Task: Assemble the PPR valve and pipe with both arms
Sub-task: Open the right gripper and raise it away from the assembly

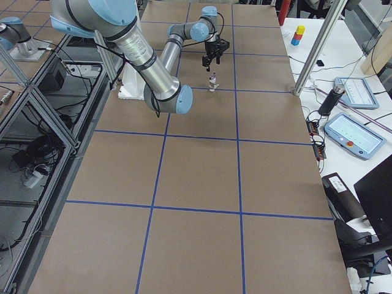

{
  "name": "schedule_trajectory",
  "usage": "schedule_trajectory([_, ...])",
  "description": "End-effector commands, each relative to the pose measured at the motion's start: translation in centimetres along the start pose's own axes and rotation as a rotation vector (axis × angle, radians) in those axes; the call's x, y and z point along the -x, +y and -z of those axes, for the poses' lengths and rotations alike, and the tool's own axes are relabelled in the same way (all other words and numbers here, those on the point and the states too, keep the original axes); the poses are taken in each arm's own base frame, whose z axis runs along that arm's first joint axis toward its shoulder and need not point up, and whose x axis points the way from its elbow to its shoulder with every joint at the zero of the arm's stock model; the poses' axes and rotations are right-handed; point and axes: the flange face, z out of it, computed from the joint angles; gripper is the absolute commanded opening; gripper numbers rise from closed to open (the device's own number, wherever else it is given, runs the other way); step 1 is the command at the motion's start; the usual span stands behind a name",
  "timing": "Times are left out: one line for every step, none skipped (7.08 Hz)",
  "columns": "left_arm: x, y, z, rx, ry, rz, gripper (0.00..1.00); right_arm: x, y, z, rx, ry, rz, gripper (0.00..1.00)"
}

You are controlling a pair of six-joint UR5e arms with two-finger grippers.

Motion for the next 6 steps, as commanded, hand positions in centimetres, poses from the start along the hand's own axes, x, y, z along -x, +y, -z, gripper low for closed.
schedule_trajectory([0.0, 0.0, -0.1, 0.002, 0.0, -0.009, 1.0, -1.7, -7.2, 4.2, 0.017, -0.021, 0.059, 1.0])
schedule_trajectory([0.1, 0.0, -0.2, 0.004, 0.001, -0.009, 1.0, -3.6, -12.6, 5.3, 0.02, -0.024, 0.102, 1.0])
schedule_trajectory([0.1, 0.0, -0.3, 0.005, 0.001, -0.008, 1.0, -6.6, -18.6, 5.5, 0.025, -0.01, 0.15, 1.0])
schedule_trajectory([0.1, -0.1, -0.3, 0.006, 0.001, -0.003, 1.0, -10.6, -24.7, 6.5, 0.018, -0.011, 0.22, 1.0])
schedule_trajectory([0.7, 0.1, -1.0, 0.019, 0.003, 0.004, 1.0, -15.1, -30.4, 6.8, 0.013, 0.005, 0.289, 1.0])
schedule_trajectory([0.6, -0.1, -0.9, 0.015, 0.004, 0.001, 1.0, -19.7, -36.2, 6.9, -0.003, 0.037, 0.374, 1.0])
